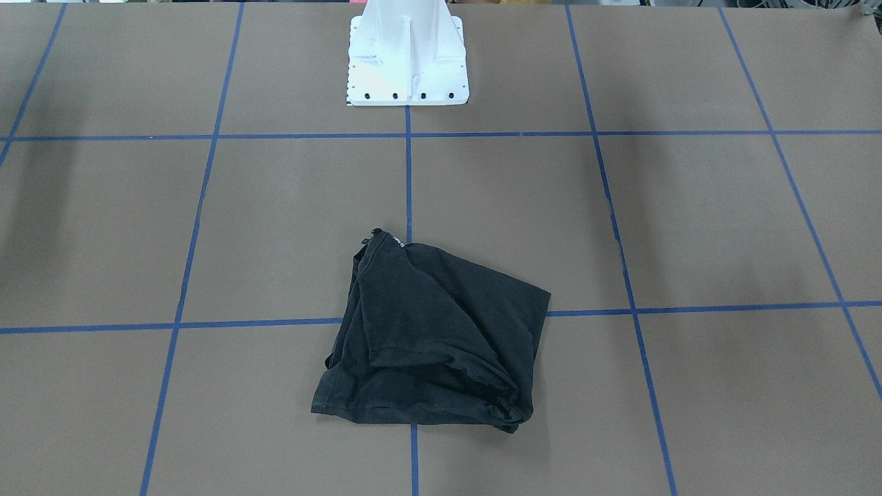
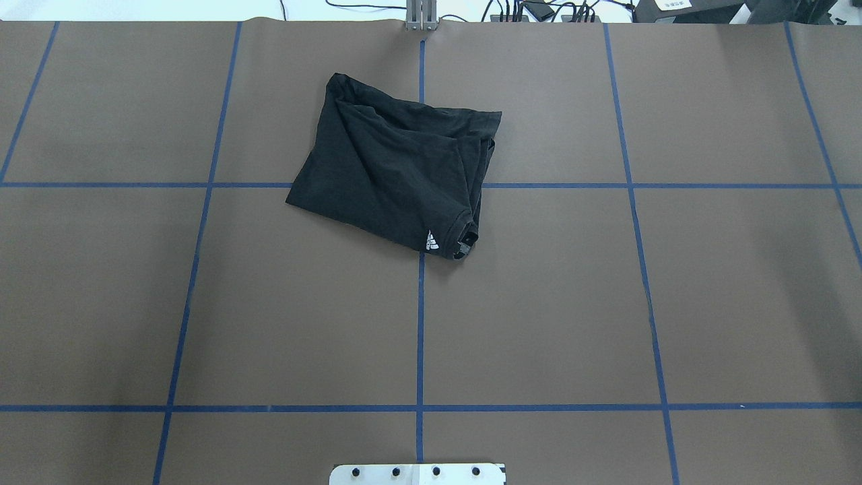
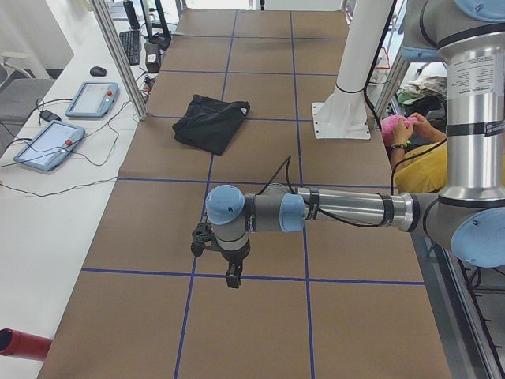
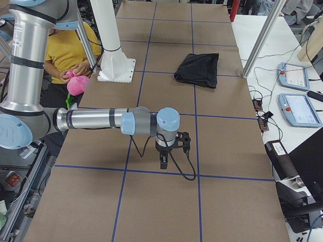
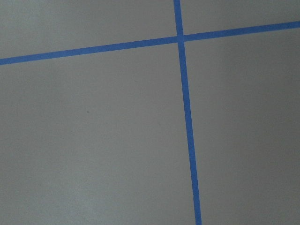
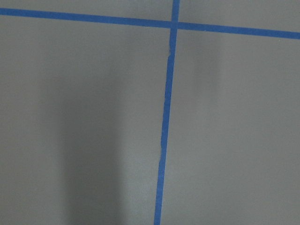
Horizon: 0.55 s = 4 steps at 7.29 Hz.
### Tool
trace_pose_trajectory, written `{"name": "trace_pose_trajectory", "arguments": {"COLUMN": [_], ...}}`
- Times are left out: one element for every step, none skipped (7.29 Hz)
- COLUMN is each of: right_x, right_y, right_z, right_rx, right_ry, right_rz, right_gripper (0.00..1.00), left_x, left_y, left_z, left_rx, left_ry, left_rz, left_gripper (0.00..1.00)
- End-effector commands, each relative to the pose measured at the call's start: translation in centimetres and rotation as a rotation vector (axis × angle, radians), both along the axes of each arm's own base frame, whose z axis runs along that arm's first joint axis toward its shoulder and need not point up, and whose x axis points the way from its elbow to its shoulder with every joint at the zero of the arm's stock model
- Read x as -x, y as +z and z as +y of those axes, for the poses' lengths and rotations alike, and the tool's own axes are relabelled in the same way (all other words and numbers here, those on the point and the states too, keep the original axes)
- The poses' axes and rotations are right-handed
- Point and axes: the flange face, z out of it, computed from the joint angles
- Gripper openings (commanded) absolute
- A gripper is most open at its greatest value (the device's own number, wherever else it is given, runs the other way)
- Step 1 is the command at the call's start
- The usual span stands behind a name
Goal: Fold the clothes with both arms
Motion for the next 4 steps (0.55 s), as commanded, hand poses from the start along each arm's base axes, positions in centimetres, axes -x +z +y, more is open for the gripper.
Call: {"name": "trace_pose_trajectory", "arguments": {"right_x": [0.01, -0.01, -0.02, -0.02], "right_y": [0.1, 0.19, 0.31, 0.38], "right_z": [0.05, 0.05, 0.2, 0.2], "right_rx": [0.001, 0.002, 0.005, 0.006], "right_ry": [-0.001, -0.002, -0.002, -0.002], "right_rz": [0.0, 0.002, 0.002, 0.002], "right_gripper": [1.0, 1.0, 1.0, 1.0], "left_x": [-0.01, -0.01, -0.01, -0.06], "left_y": [0.07, -0.08, -0.6, -0.88], "left_z": [0.02, -0.08, -0.14, -0.16], "left_rx": [0.003, -0.002, -0.011, -0.016], "left_ry": [-0.001, -0.001, -0.002, -0.002], "left_rz": [0.001, 0.001, 0.001, 0.008], "left_gripper": [1.0, 1.0, 1.0, 1.0]}}
